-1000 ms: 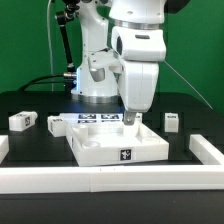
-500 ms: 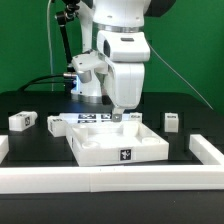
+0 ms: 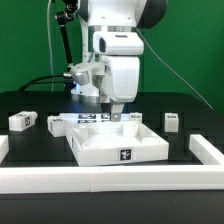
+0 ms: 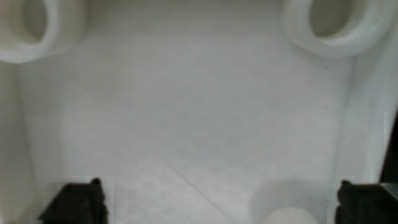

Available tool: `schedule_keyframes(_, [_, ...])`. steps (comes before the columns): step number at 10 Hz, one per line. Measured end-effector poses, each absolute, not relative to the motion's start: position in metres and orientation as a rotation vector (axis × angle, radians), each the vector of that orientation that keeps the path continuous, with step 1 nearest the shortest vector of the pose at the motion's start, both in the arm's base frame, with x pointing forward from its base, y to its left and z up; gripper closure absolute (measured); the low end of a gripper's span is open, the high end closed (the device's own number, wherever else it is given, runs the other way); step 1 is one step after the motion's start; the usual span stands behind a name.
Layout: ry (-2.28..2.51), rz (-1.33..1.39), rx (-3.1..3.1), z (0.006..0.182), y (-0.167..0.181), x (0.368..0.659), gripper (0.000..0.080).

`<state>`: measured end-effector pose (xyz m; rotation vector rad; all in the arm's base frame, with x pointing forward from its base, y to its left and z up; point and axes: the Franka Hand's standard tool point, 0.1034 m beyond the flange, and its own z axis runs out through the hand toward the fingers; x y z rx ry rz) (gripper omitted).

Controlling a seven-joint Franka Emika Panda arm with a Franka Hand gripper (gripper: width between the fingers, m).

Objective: Assemble square table

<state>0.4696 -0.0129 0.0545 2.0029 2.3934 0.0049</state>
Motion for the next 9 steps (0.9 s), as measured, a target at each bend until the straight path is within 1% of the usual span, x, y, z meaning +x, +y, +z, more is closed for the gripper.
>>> schedule_keyframes(5, [2.395,-0.003,2.011,0.052,-0.013,0.467,0.015])
schedule_keyframes(7, [2.407,-0.016,2.027,0.041,-0.011,0.444,0.015])
schedule_keyframes(9, [2.421,-0.034,2.039,0.032,-0.011,0.435,0.015])
